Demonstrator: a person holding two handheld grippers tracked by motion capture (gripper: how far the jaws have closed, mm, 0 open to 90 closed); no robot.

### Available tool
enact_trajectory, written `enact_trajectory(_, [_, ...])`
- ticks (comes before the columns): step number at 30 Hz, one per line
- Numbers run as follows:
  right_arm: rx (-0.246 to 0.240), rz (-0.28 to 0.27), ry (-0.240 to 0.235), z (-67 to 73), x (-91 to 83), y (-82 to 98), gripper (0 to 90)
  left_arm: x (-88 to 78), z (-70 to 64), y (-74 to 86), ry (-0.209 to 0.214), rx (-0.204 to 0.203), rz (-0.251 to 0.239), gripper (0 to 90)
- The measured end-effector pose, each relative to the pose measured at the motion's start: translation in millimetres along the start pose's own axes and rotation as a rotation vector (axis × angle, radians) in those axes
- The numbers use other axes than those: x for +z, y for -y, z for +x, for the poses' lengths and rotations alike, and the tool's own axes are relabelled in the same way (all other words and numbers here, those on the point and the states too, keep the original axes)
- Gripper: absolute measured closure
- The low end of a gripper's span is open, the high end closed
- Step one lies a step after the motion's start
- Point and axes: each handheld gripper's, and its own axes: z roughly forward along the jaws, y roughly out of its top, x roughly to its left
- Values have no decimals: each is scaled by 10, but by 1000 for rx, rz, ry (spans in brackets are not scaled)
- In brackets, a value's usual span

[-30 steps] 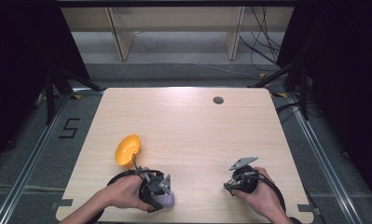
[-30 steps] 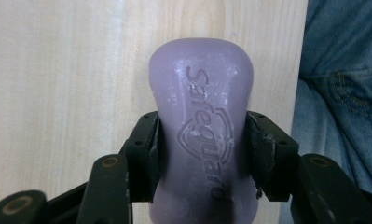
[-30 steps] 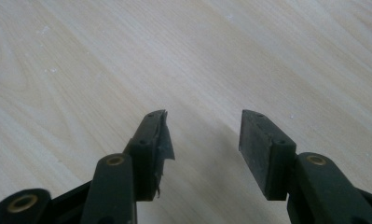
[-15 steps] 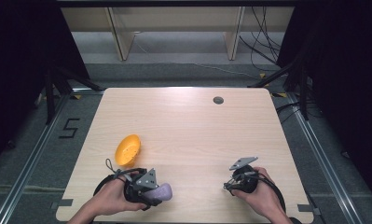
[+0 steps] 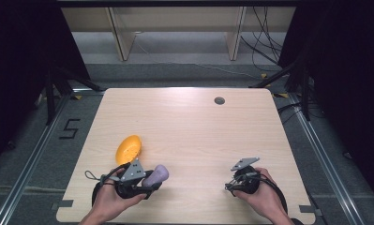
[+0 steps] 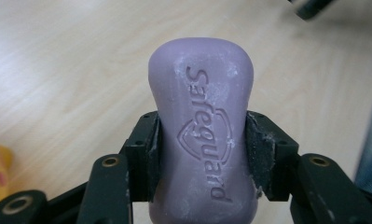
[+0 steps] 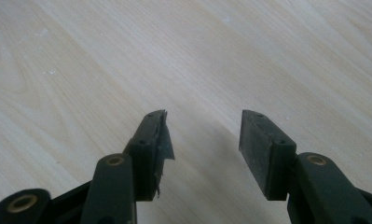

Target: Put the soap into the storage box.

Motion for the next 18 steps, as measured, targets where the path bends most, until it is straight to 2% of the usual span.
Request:
enact_trajectory(1, [2, -3, 1, -7, -7, 1, 516, -9, -9, -2, -13, -14, -8, 488])
enact_trajectory(2, [4, -3, 1, -7, -8, 1, 516, -15, 7, -11, -26, 2, -2, 488])
enact_trajectory(3, [4, -3, 1, -7, -8, 1, 516, -15, 7, -11, -26, 2, -2, 488])
enact_trajectory(4, [4, -5, 1, -6, -9, -1, 515, -30, -9, -18, -55, -41, 0, 488])
enact_trajectory(7, [-3, -21, 8, -10, -16, -6, 516, -84, 20, -62, -89, -56, -3, 488])
enact_trajectory(8, [3, -21, 7, -7, -24, -7, 516, -101, 25, -81, -104, -79, -1, 488])
enact_trajectory(10, [1, -26, 10, -11, -29, -8, 516, -148, 60, -124, -124, -84, -3, 488])
enact_trajectory(12, [-12, -31, 11, -17, -32, -10, 516, -177, 88, -158, -146, -113, -2, 488])
enact_trajectory(14, [7, -35, 14, -4, -39, -13, 516, -196, 110, -184, -164, -131, 0, 488])
enact_trajectory(17, [4, -48, 18, -11, -38, -12, 516, -215, 153, -210, -176, -148, 0, 488])
enact_trajectory(18, [2, -55, 15, -13, -29, -7, 516, -216, 167, -221, -182, -164, -9, 488])
